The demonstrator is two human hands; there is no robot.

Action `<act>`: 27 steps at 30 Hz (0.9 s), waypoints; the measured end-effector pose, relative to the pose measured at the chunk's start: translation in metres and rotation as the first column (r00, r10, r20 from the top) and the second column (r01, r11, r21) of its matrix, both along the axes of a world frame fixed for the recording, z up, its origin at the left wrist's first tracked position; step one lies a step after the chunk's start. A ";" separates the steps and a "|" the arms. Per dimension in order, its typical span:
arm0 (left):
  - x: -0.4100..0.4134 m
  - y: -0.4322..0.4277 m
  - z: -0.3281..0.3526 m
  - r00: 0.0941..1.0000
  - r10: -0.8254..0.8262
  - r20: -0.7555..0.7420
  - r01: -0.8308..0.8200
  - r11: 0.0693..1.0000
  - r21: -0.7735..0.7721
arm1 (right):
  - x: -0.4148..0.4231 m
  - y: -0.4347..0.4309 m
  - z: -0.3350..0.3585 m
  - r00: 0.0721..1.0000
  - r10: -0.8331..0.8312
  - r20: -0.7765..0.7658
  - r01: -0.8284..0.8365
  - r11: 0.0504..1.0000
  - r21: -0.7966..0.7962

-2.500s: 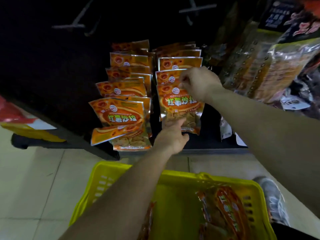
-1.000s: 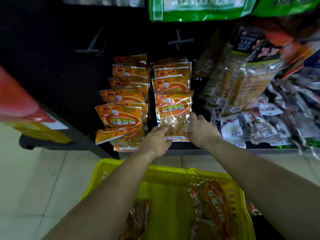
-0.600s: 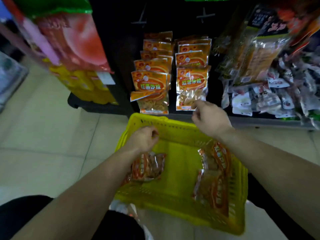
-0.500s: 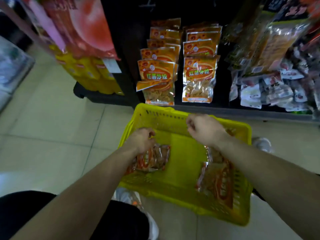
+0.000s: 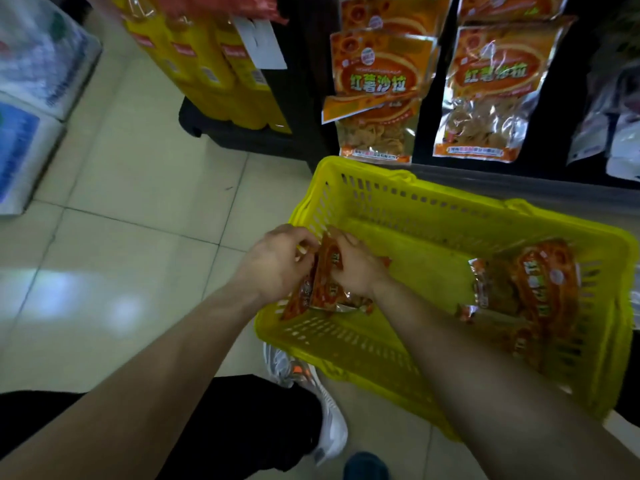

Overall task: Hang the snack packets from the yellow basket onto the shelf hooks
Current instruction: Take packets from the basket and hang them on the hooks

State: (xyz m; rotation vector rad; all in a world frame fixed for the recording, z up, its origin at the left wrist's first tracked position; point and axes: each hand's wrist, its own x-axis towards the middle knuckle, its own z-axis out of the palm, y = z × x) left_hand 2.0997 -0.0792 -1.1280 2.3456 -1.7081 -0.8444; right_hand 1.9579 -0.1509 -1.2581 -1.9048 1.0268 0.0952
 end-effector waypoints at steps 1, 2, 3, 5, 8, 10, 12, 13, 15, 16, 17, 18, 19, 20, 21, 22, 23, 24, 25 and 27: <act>0.005 0.002 0.003 1.000 0.005 0.011 -0.005 1.000 -0.003 | 0.007 -0.002 -0.001 1.000 -0.012 0.017 0.012 1.000 -0.001; 0.010 0.004 0.005 1.000 0.007 0.021 -0.007 1.000 -0.001 | 0.011 -0.004 -0.001 0.999 -0.031 0.019 0.031 0.999 0.007; 0.014 0.007 0.006 1.000 0.012 0.029 -0.012 1.000 -0.001 | 0.013 -0.005 -0.003 0.999 -0.050 0.013 0.050 0.999 0.017; 0.019 0.012 0.007 0.999 0.035 0.037 -0.035 0.999 -0.017 | 0.010 -0.006 -0.007 0.998 -0.051 -0.021 0.052 0.999 0.016; 0.024 0.017 0.006 0.997 0.073 0.039 -0.072 0.997 -0.027 | 0.000 -0.003 -0.012 0.996 -0.016 -0.085 0.017 1.000 0.013; 0.026 0.021 0.005 0.994 0.091 0.058 -0.090 0.996 -0.018 | -0.006 0.000 -0.013 0.997 -0.024 -0.078 0.025 0.999 0.021; 0.025 0.025 0.005 0.992 0.099 0.078 -0.099 0.995 -0.006 | -0.008 0.004 -0.013 0.998 -0.052 -0.032 0.053 0.998 0.025; 0.024 0.027 0.005 0.991 0.099 0.087 -0.100 0.995 0.007 | -0.007 0.005 -0.013 0.999 -0.052 -0.014 0.052 0.999 0.010; 0.020 0.030 0.004 0.990 0.091 0.111 -0.097 0.994 0.046 | -0.003 0.007 -0.011 1.000 -0.005 -0.022 0.004 0.998 -0.057; 0.017 0.031 0.003 0.988 0.083 0.134 -0.092 0.993 0.069 | -0.001 0.009 -0.009 0.998 0.035 -0.045 -0.040 0.994 -0.102; 0.015 0.032 0.002 0.984 0.070 0.163 -0.085 0.992 0.090 | 0.000 0.009 -0.008 0.995 0.073 -0.065 -0.082 0.986 -0.146; 0.013 0.032 0.000 0.980 0.061 0.191 -0.082 0.991 0.104 | 0.000 0.010 -0.007 0.992 0.099 -0.077 -0.112 0.977 -0.180; 0.010 0.032 -0.002 0.975 0.061 0.214 -0.086 0.991 0.105 | 0.000 0.009 -0.006 0.990 0.113 -0.079 -0.127 0.970 -0.206; 0.008 0.032 -0.004 0.970 0.066 0.234 -0.091 0.991 0.094 | 0.000 0.008 -0.005 0.989 0.122 -0.081 -0.138 0.964 -0.226; 0.005 0.032 -0.005 0.965 0.070 0.252 -0.092 0.993 0.077 | -0.001 0.006 -0.003 0.986 0.139 -0.088 -0.156 0.958 -0.241; 0.004 0.032 -0.007 0.962 0.073 0.262 -0.091 0.994 0.059 | -0.001 0.003 -0.002 0.981 0.163 -0.102 -0.185 0.950 -0.253; 0.003 0.032 -0.009 0.962 0.074 0.262 -0.089 0.995 0.045 | -0.001 0.001 -0.001 0.975 0.188 -0.120 -0.214 0.940 -0.265; 0.002 0.032 -0.011 0.964 0.077 0.254 -0.087 0.996 0.031 | -0.001 -0.002 0.000 0.969 0.205 -0.137 -0.236 0.932 -0.276; 0.003 0.032 -0.013 0.967 0.082 0.243 -0.088 0.996 0.016 | 0.000 -0.005 0.000 0.965 0.213 -0.151 -0.249 0.925 -0.287; 0.005 0.034 -0.016 0.969 0.092 0.231 -0.092 0.996 -0.010 | 0.000 -0.009 -0.001 0.959 0.223 -0.177 -0.269 0.913 -0.308</act>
